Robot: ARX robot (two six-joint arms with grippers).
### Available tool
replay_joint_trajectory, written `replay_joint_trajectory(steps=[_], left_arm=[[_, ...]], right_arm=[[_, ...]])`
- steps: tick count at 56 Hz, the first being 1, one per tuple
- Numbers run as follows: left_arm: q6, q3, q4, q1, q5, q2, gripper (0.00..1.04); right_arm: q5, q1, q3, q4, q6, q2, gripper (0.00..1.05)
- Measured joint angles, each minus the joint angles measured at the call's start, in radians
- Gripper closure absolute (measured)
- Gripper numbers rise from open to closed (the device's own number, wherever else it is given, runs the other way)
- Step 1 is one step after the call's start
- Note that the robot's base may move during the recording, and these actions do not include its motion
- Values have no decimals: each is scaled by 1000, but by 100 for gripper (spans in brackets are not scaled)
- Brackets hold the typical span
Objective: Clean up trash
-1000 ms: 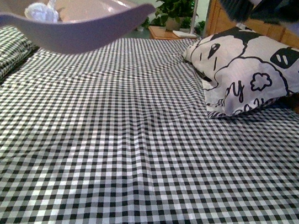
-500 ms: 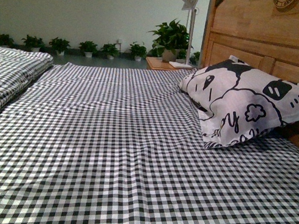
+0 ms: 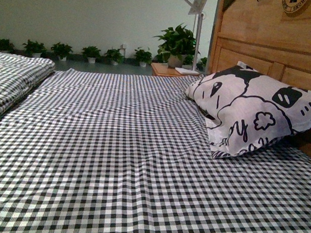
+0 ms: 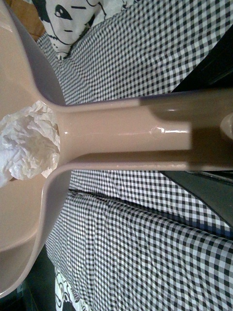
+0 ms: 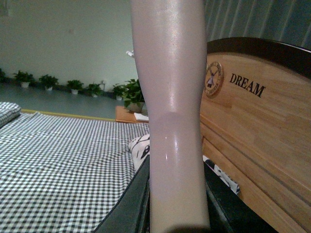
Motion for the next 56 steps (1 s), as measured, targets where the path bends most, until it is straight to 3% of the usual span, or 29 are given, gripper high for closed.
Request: replay_joint_trajectory(steps=[9,56], left_arm=[[2,-2,2,-42,-43,-58,78],[1,-3,2,-45,-51,-64,78]], right_arm=[[-1,-3,-38,-19,1,-17,84],[-3,-7,-41,-20,2,-20,84]])
